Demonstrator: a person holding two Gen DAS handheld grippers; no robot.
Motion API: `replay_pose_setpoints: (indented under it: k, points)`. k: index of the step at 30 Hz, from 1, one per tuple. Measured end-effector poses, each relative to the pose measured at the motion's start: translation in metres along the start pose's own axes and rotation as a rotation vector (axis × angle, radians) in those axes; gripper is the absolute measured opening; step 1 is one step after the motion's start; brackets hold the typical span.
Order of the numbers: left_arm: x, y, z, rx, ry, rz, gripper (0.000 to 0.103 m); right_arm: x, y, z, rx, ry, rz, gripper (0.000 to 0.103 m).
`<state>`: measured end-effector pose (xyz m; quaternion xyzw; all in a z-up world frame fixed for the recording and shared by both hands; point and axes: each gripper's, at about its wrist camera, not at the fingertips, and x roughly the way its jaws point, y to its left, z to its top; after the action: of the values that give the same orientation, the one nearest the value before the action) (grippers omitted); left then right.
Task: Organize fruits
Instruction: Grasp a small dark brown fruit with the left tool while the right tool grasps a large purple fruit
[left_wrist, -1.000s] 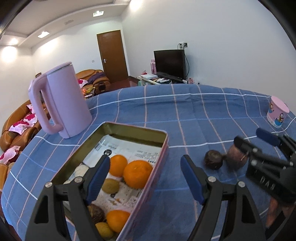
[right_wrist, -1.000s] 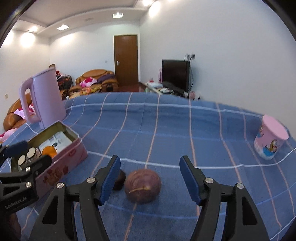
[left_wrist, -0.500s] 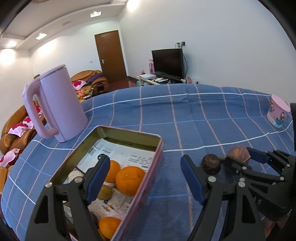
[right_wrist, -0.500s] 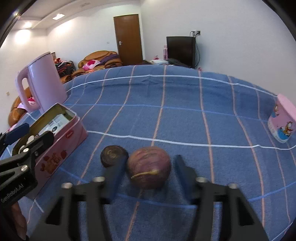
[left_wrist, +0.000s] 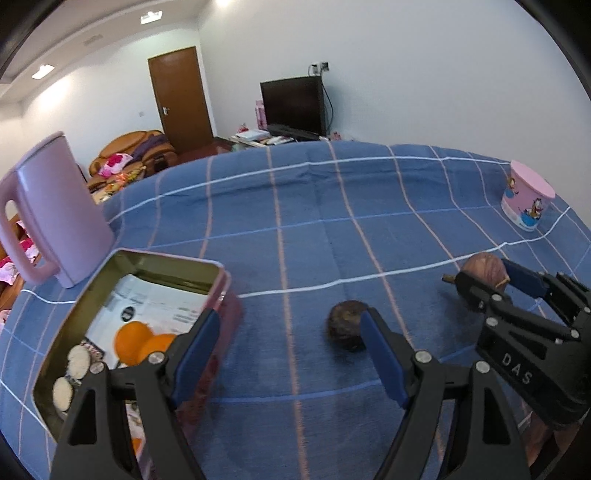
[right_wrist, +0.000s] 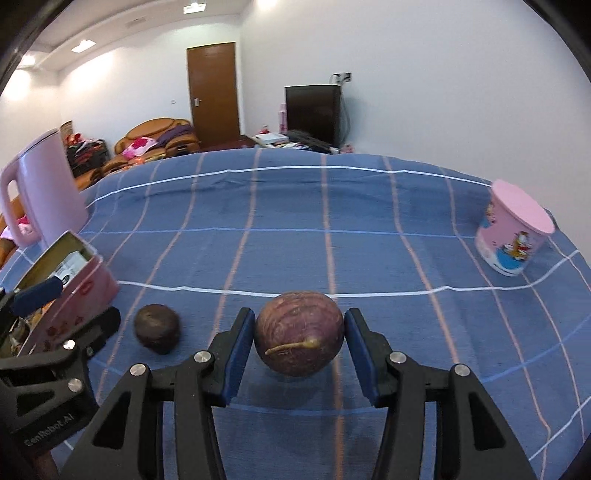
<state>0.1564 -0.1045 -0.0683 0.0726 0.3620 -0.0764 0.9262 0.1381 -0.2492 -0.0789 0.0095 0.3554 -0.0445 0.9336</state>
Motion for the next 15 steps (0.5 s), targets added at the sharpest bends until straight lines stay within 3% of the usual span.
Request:
replay_pose_setpoints:
  k: [7,13,15]
  points:
    - [0.012,-0.017,0.004,0.028,0.039,-0.042,0.079,-0.001,-0.017,0.000,0.064,0.004,0.003,0.052]
    - [0.032,-0.025,0.005,0.034,0.110,-0.096,0.061,0.002,-0.019,0.003,0.071,0.016,0.005,0.052]
    - [0.038,-0.026,0.004,0.036,0.129,-0.100,0.060,0.004,-0.018,0.004,0.069,0.021,0.007,0.052]
